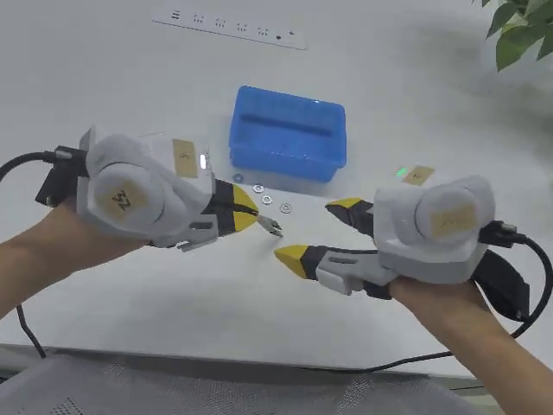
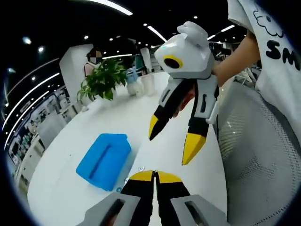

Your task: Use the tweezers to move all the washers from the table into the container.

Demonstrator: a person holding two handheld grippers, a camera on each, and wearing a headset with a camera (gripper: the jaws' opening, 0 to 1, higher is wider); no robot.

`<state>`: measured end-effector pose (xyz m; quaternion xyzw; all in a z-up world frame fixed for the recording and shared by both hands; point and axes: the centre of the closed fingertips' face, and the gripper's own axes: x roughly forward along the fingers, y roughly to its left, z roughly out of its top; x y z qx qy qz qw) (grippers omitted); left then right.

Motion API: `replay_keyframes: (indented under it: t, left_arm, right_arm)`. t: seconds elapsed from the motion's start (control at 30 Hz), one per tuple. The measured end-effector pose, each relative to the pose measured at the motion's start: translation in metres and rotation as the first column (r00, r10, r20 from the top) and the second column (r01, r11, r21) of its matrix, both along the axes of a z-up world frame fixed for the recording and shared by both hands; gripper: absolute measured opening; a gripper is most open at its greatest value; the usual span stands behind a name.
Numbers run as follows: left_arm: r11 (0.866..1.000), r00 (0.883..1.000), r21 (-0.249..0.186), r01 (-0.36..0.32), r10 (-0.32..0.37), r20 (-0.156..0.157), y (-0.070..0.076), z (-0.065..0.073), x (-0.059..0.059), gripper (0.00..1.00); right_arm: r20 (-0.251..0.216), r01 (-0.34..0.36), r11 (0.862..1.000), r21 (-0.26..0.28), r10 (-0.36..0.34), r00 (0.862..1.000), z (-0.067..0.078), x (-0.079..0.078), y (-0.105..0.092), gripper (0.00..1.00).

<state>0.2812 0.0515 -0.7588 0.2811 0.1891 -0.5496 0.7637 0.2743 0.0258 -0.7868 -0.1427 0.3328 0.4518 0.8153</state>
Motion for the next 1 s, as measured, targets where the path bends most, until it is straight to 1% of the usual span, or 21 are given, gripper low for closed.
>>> replay_keyframes:
  t: [0.03, 0.1, 0.13, 0.2, 0.27, 0.3, 0.37, 0.4, 0.47, 0.53, 0.57, 0.63, 0.67, 0.73, 0.77, 0.8, 0.83, 0.87, 0.93, 0.97, 1.0]
  left_arm:
    - [1.000, 1.000, 0.004, 0.009, -0.009, -0.001, -0.001, 0.001, -0.001, 0.00]
    - [0.999, 1.000, 0.013, 0.029, -0.029, -0.002, -0.003, 0.003, -0.005, 0.00]
    - [0.999, 0.999, 0.017, 0.035, -0.035, 0.001, -0.003, 0.004, -0.007, 0.00]
    - [0.998, 0.998, 0.026, 0.057, -0.057, -0.008, -0.004, 0.005, -0.011, 0.00]
    - [0.996, 0.997, 0.041, 0.080, -0.080, -0.008, -0.005, 0.005, -0.015, 0.00]
    - [0.994, 0.995, 0.052, 0.096, -0.095, -0.015, -0.006, 0.005, -0.016, 0.00]
    - [0.991, 0.993, 0.065, 0.120, -0.119, -0.017, -0.006, 0.006, -0.019, 0.00]
    - [0.989, 0.991, 0.070, 0.133, -0.131, -0.025, -0.007, 0.006, -0.021, 0.00]
    - [0.985, 0.989, 0.081, 0.151, -0.150, -0.017, -0.008, 0.008, -0.022, 0.00]
    - [0.981, 0.985, 0.090, 0.170, -0.168, -0.023, -0.009, 0.009, -0.024, 0.00]
    - [0.980, 0.984, 0.095, 0.177, -0.176, -0.019, -0.009, 0.010, -0.023, 0.00]
    - [0.977, 0.982, 0.100, 0.191, -0.188, -0.032, -0.010, 0.012, -0.024, 0.00]
    - [0.976, 0.981, 0.105, 0.193, -0.191, -0.029, -0.010, 0.011, -0.023, 0.00]
    - [0.974, 0.980, 0.107, 0.200, -0.198, -0.028, -0.011, 0.011, -0.023, 0.00]
    - [0.974, 0.980, 0.107, 0.198, -0.197, -0.016, -0.011, 0.011, -0.022, 0.00]
    - [0.977, 0.982, 0.101, 0.190, -0.190, -0.011, -0.011, 0.012, -0.022, 0.00]
    - [0.984, 0.987, 0.074, 0.161, -0.162, 0.004, -0.013, 0.015, -0.019, 0.00]
    - [0.990, 0.991, 0.051, 0.132, -0.133, 0.007, -0.012, 0.016, -0.018, 0.00]
    - [0.999, 0.998, 0.001, 0.049, -0.049, -0.030, -0.008, 0.017, -0.016, 0.00]
    - [0.999, 0.999, -0.007, 0.036, -0.036, -0.027, -0.007, 0.018, -0.015, 0.00]
    - [0.999, 1.000, -0.033, -0.001, 0.000, -0.023, -0.003, 0.022, -0.014, 0.01]
  right_arm:
    - [-0.001, -0.019, 1.000, 0.001, 0.019, 1.000, -0.002, -0.001, 0.004, 0.46]
    - [-0.002, -0.072, 0.997, -0.034, 0.072, 0.997, -0.008, -0.005, 0.011, 0.43]
    - [0.032, -0.106, 0.993, -0.042, 0.108, 0.994, -0.008, -0.005, 0.017, 0.41]
    - [0.046, -0.165, 0.984, -0.061, 0.168, 0.985, -0.010, -0.009, 0.026, 0.32]
    - [0.076, -0.203, 0.976, -0.073, 0.209, 0.975, -0.011, -0.010, 0.033, 0.27]
    - [0.091, -0.228, 0.970, -0.082, 0.235, 0.968, -0.011, -0.010, 0.036, 0.25]
    - [0.107, -0.247, 0.965, -0.086, 0.256, 0.961, -0.010, -0.011, 0.040, 0.21]
    - [0.111, -0.255, 0.963, -0.089, 0.264, 0.958, -0.010, -0.011, 0.041, 0.19]
    - [0.124, -0.282, 0.955, -0.087, 0.292, 0.948, -0.007, -0.012, 0.044, 0.15]
    - [0.124, -0.295, 0.951, -0.093, 0.305, 0.944, -0.007, -0.013, 0.045, 0.10]
    - [0.126, -0.302, 0.949, -0.095, 0.312, 0.942, -0.007, -0.013, 0.045, 0.08]
    - [0.143, -0.309, 0.945, -0.107, 0.322, 0.936, -0.007, -0.011, 0.045, 0.03]
    - [0.147, -0.317, 0.943, -0.100, 0.329, 0.933, -0.006, -0.011, 0.046, 0.03]
    - [0.142, -0.317, 0.943, -0.101, 0.329, 0.933, -0.006, -0.011, 0.045, 0.03]
    - [0.145, -0.311, 0.945, -0.100, 0.323, 0.935, -0.005, -0.009, 0.044, 0.03]
    - [0.149, -0.309, 0.946, -0.101, 0.322, 0.935, -0.005, -0.008, 0.044, 0.02]
    - [0.153, -0.304, 0.948, -0.099, 0.316, 0.936, -0.003, -0.007, 0.043, 0.02]
    - [0.153, -0.299, 0.950, -0.092, 0.310, 0.938, -0.001, -0.006, 0.043, 0.02]
    - [0.149, -0.298, 0.951, -0.086, 0.308, 0.940, 0.001, -0.005, 0.043, 0.02]
    - [0.149, -0.298, 0.951, -0.085, 0.308, 0.940, 0.001, -0.005, 0.043, 0.01]
    - [0.152, -0.300, 0.951, -0.081, 0.309, 0.939, 0.004, -0.005, 0.043, 0.01]
